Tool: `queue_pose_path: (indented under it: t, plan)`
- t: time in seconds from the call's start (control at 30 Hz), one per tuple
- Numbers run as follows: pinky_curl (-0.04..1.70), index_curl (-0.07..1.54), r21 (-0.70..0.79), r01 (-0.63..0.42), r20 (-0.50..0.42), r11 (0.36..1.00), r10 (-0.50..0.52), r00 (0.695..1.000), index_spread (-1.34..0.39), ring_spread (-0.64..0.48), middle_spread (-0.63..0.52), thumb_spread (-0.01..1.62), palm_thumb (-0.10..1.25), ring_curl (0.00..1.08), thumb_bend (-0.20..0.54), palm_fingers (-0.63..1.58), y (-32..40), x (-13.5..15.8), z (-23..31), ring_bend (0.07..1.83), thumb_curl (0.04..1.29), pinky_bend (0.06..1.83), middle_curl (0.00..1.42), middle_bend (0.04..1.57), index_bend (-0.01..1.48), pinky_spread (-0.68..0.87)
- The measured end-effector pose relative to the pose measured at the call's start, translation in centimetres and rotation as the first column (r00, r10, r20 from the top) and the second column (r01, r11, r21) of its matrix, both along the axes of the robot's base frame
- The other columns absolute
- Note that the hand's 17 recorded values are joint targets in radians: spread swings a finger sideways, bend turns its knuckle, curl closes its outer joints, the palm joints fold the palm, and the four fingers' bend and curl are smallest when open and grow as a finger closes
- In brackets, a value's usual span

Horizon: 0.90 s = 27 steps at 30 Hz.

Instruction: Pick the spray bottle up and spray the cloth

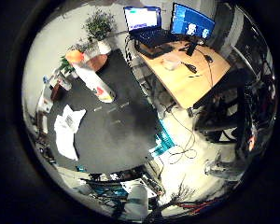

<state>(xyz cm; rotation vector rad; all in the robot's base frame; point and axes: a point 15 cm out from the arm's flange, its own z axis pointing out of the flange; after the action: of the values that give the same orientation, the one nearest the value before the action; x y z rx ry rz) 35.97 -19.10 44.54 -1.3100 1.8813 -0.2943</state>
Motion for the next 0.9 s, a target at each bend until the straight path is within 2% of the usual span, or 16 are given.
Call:
queue_pose_path:
  t: [0.23, 0.6, 0.9]
  plan:
    - [0.10, 0.30, 0.113, -0.005, 0.059, 0.994, -0.002, 0.998, -0.16, 0.29, 0.16, 1.07, 0.53, 0.17, -0.028, 0.27, -2.7, 2.9, -2.5, 0.44, 0.46, 0.94, 0.32, 0.19, 0.17, 0.62]
    - [0.11, 0.30, 0.269, -0.089, 0.167, 0.959, 0.044, 0.985, -0.14, 0.30, 0.17, 1.07, 0.47, 0.18, -0.028, 0.25, -1.2, 7.9, -5.2, 0.44, 0.44, 0.96, 0.33, 0.20, 0.17, 0.62]
    - [0.10, 0.30, 0.359, -0.120, 0.168, 0.925, 0.062, 0.984, -0.13, 0.30, 0.17, 1.07, 0.45, 0.19, -0.026, 0.25, -1.8, 11.0, -8.6, 0.44, 0.42, 0.96, 0.33, 0.20, 0.17, 0.61]
